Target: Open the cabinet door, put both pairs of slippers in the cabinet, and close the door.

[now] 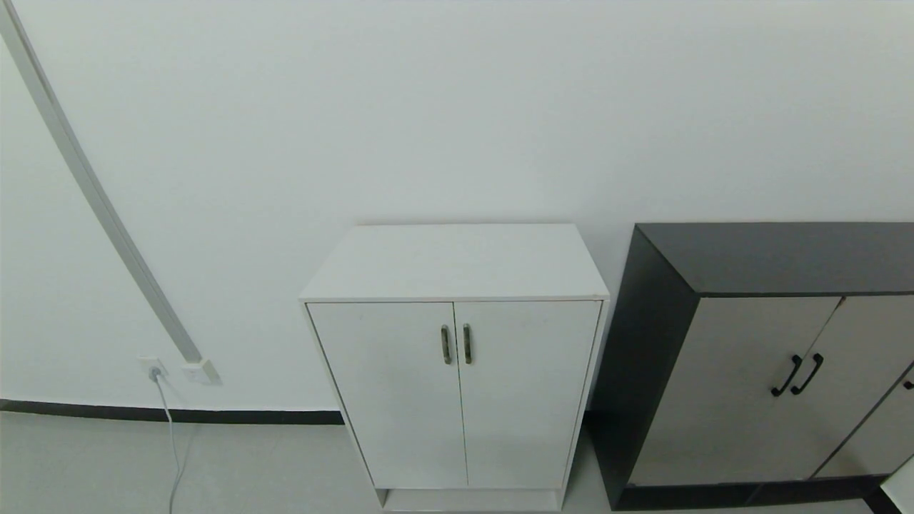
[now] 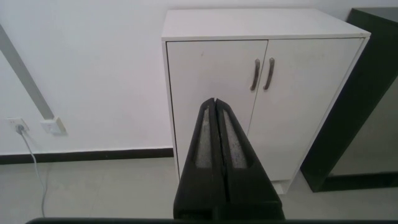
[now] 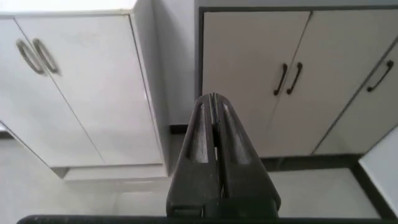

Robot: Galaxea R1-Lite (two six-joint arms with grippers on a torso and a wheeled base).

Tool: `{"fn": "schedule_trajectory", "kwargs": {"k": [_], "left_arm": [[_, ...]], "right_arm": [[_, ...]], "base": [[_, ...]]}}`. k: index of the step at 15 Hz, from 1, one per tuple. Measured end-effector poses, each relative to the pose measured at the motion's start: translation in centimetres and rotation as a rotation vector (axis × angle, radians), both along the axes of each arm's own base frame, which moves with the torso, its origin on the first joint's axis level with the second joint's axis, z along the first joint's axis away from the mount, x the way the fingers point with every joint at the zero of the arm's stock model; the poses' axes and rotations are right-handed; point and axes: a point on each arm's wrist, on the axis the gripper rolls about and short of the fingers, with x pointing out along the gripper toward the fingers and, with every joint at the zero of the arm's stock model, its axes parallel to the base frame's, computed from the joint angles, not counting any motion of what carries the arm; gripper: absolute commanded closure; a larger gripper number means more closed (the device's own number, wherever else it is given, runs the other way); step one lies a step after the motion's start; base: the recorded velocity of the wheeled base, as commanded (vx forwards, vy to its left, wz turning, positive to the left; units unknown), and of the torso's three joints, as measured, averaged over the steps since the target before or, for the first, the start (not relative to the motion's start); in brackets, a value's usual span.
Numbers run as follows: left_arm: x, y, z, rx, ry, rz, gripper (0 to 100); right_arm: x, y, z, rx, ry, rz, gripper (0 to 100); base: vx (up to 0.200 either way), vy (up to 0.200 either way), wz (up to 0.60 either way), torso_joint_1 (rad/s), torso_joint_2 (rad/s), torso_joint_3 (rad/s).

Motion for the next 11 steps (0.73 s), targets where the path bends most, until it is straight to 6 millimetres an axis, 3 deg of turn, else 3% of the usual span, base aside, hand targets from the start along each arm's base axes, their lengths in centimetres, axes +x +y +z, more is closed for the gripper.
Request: {"fn": "schedule_trajectory", "kwargs": {"k": [3, 11], "left_arm": [[0.00, 0.00, 0.00, -0.003, 0.001, 0.000, 100], [0.01, 0.01, -0.03, 0.002, 0.001, 0.004, 100]], "right_arm": [[-0.25, -0.08, -0.04, 0.010, -0.032, 0.083, 100], [-0.68, -0.31, -0.12, 0.074, -0.100, -0.021, 100]], "base": [[0.000, 0.000, 0.00, 0.000, 0.00, 0.000], [0.000, 0.000, 0.00, 0.000, 0.00, 0.000]]}}
